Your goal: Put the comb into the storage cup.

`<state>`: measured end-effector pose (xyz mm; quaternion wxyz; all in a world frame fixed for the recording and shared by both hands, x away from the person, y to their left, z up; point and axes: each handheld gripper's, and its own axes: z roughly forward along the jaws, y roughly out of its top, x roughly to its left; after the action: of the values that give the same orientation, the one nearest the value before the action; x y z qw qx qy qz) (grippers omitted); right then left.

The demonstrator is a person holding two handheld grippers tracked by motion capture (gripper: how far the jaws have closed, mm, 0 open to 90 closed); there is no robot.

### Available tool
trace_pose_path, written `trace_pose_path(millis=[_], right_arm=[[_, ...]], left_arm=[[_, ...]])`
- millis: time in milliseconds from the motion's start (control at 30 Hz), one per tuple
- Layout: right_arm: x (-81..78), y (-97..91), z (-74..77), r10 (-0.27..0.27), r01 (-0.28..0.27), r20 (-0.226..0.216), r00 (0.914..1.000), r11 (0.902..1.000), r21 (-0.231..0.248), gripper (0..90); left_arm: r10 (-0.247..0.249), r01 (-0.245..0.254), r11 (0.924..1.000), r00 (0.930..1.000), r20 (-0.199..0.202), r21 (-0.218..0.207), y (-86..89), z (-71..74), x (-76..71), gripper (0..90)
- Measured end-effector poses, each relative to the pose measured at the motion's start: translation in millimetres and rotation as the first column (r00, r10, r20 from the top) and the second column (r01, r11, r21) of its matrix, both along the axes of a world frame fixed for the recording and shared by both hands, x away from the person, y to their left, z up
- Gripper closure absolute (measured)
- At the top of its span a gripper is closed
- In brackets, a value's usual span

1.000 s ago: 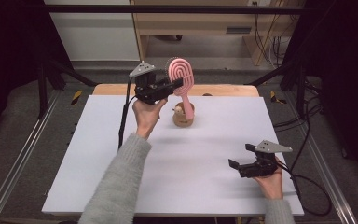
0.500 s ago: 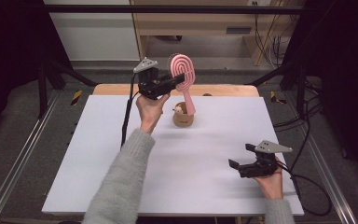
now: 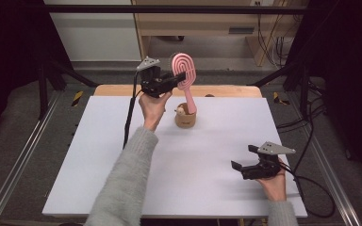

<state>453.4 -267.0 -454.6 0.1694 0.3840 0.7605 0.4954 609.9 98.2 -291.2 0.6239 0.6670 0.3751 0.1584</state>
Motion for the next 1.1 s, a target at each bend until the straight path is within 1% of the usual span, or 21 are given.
trace_pose_path(millis=[200,333,433,533,633,767,867,1000,1100], right_arm=[[0.2,0.2,-0.4,0.001,-0.001,0.003,1.0000,1.0000,-0.003,0.2],[0.3,-0.2,-0.8,0.000,0.000,0.001,1.0000,1.0000,-0.003,0.2],[0.0,-0.2,-1.0,-0.001,0.001,-0.005,1.0000,1.0000,0.001,0.2],[-0.2,0.1,-1.2,-0.001,0.001,-0.002,1.0000,1.0000,0.001,0.2],[-0.2,0.0,-1.0,-0.002,0.002,-0.002,1.0000,1.0000,0.000,0.3],[-0.4,-0.1,-1.0,-0.002,0.002,-0.003,1.0000,1.0000,-0.001,0.3],[-0.4,-0.1,-0.9,-0.002,0.002,-0.003,1.0000,1.0000,0.001,0.3],[-0.3,0.2,-1.2,-0.001,0.001,-0.003,1.0000,1.0000,0.000,0.3],[-0.2,0.1,-1.2,-0.001,0.001,-0.004,1.0000,1.0000,0.000,0.3]], left_arm=[[0.012,-0.012,0.9999,0.9999,-0.007,0.012,-1.5,-3.5,7.2,63.2],[0.017,-0.017,0.9997,0.9998,-0.005,0.018,-3.2,-5.4,10.3,63.2],[0.021,-0.021,0.9996,0.9997,-0.009,0.017,-4.1,-6.8,12.4,63.2],[0.021,-0.021,0.9997,0.9998,-0.004,0.013,-4.3,-7.8,14.3,63.2],[0.026,-0.026,0.9994,0.9997,-0.004,0.024,-4.8,-8.1,16.7,63.2],[0.031,-0.031,0.9994,0.9995,-0.006,0.017,-5.7,-9.6,19.5,63.2],[0.040,-0.039,0.9988,0.9992,-0.009,0.030,-5.8,-11.8,22.0,63.2],[0.042,-0.041,0.9987,0.9990,-0.015,0.029,-6.1,-14.6,24.8,63.2],[0.048,-0.047,0.9982,0.9987,-0.017,0.038,-7.8,-17.0,27.0,63.2]])
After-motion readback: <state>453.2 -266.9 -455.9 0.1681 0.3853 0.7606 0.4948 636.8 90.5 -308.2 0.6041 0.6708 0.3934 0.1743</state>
